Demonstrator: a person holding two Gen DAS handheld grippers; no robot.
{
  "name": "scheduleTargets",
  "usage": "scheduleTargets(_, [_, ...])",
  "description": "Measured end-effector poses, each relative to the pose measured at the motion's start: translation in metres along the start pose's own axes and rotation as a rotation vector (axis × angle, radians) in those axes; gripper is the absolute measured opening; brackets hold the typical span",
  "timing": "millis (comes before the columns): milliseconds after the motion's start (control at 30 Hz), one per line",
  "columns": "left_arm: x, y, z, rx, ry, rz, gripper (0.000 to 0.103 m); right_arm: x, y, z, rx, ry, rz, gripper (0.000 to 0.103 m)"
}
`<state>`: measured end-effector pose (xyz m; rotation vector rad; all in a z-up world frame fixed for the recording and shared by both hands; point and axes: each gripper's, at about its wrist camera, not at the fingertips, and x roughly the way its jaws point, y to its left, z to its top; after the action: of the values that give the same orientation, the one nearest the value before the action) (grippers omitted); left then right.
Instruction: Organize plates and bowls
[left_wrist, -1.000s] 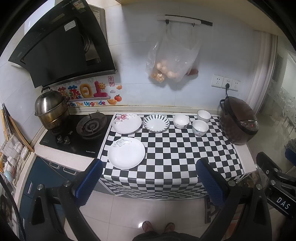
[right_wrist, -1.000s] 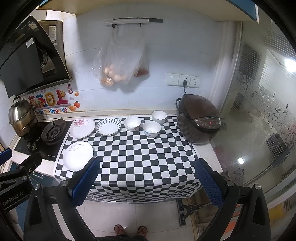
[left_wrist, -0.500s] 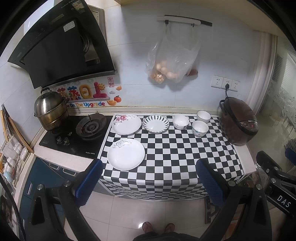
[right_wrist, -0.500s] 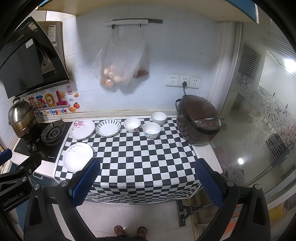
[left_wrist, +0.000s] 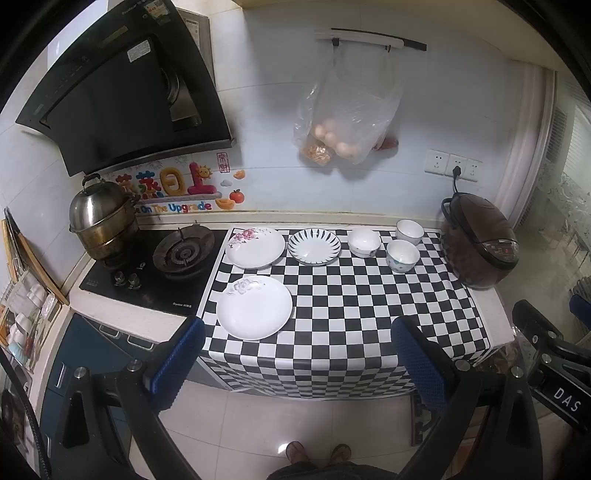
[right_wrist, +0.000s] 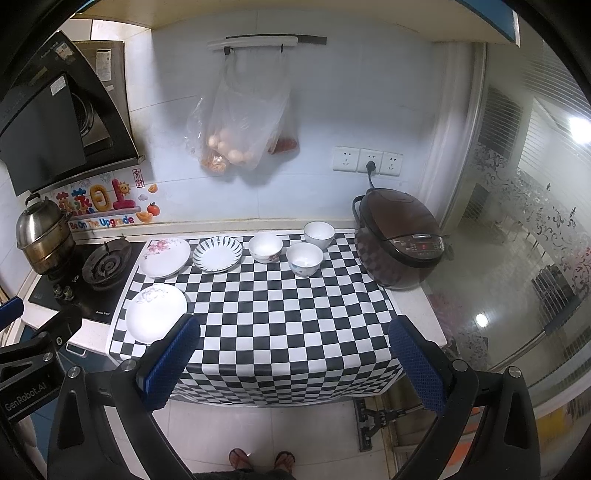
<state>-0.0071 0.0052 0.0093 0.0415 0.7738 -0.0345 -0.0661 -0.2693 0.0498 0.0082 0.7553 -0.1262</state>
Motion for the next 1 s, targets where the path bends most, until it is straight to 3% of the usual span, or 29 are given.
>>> scheduleTargets(567, [0.005, 0.007, 0.003, -0.013, -0.006, 0.009, 0.103, 0.006, 0.010, 0.008, 0.003, -0.002, 0.015, 0.103])
scheduleTargets(767, [0.045, 0.019, 0.007, -0.049, 0.019, 0.061, 0.103, 0.050, 0.015, 0.009, -0.014, -0.032, 0.123, 0.103])
scheduleTargets(867, [0.078, 0.031, 0.006, -0.063, 0.049, 0.123, 0.103, 0.095, 0.032, 0.009, -0.056, 0.034, 0.225, 0.103])
scheduleTargets(1000, [0.128, 0.061, 0.004, -0.087, 0.117, 0.189, 0.103, 0.156, 0.055, 0.006, -0.069, 0.129, 0.296, 0.103])
